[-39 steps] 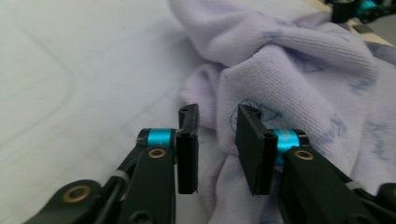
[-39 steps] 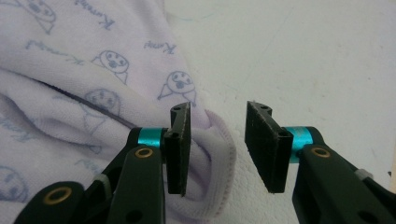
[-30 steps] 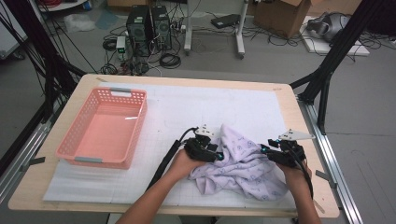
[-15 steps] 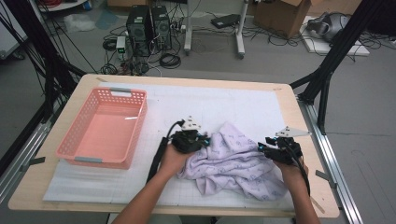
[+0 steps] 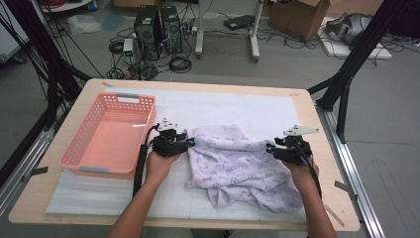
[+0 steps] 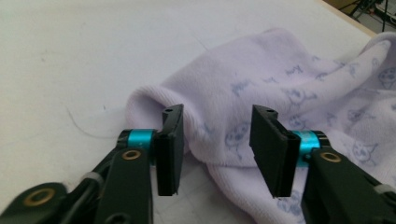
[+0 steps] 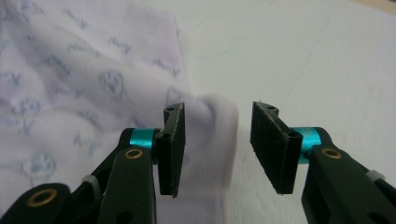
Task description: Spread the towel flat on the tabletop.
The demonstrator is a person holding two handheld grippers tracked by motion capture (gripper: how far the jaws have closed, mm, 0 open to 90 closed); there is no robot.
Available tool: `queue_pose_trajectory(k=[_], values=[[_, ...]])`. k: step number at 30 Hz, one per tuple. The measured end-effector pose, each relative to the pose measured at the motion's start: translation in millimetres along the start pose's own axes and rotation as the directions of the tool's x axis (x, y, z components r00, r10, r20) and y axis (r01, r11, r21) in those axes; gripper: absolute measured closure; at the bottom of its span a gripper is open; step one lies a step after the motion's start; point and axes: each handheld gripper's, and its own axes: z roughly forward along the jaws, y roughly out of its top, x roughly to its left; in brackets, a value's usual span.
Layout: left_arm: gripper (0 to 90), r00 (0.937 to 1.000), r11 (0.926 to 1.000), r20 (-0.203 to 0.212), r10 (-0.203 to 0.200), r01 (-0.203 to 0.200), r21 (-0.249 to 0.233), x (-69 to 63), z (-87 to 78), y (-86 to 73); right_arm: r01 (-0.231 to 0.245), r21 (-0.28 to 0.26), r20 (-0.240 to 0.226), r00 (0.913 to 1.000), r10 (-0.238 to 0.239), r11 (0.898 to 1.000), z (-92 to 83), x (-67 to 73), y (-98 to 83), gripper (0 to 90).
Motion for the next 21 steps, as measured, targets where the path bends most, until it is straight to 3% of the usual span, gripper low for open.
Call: queue_pose_trajectory(k=[4,9,11,13,14,15,17,19,21], values=[[48.9,0.9998,0.9996,0.022,0.004,-0.005,0.027,-1.3,6.5,-7.2,0.013,-0.006,-0.016,0.9998,-0.013,1.000,15.4,0.0,22.3,55.1],[48.7,0.9996,0.9967,0.025,0.011,-0.013,0.080,-7.1,20.7,-13.1,0.013,0.030,-0.059,0.9982,-0.011,0.999,51.1,1.4,40.3,56.3],[49.9,0.9984,0.9942,-0.002,0.057,-0.057,0.091,-12.4,22.7,-13.7,0.029,0.072,-0.085,0.9961,-0.023,0.997,67.7,5.9,42.6,57.4],[63.7,0.9957,0.9908,-0.013,0.092,-0.090,0.101,-15.7,22.8,-13.8,0.034,0.105,-0.115,0.9931,-0.022,0.994,81.8,11.1,42.1,57.5],[70.5,0.9964,0.9915,-0.012,0.084,-0.083,0.101,-15.8,22.5,-13.8,0.028,0.116,-0.135,0.9907,-0.013,0.993,87.6,13.7,40.8,58.3],[77.9,0.9971,0.9914,0.004,0.076,-0.076,0.106,-14.9,21.9,-14.1,0.027,0.132,-0.154,0.9881,-0.006,0.991,92.2,16.8,39.4,62.0],[78.7,0.9969,0.9920,0.007,0.079,-0.079,0.099,-15.0,19.4,-15.0,0.062,0.144,-0.162,0.9861,-0.039,0.988,95.6,23.3,37.3,68.9],[78.9,0.9965,0.9908,0.016,0.082,-0.083,0.107,-14.9,15.7,-14.9,0.091,0.143,-0.190,0.9798,-0.063,0.986,91.3,23.5,36.4,82.7],[78.9,0.9955,0.9905,0.025,0.091,-0.093,0.101,-17.0,10.9,-13.6,0.091,0.158,-0.177,0.9822,-0.062,0.983,83.9,20.7,34.2,85.0]])
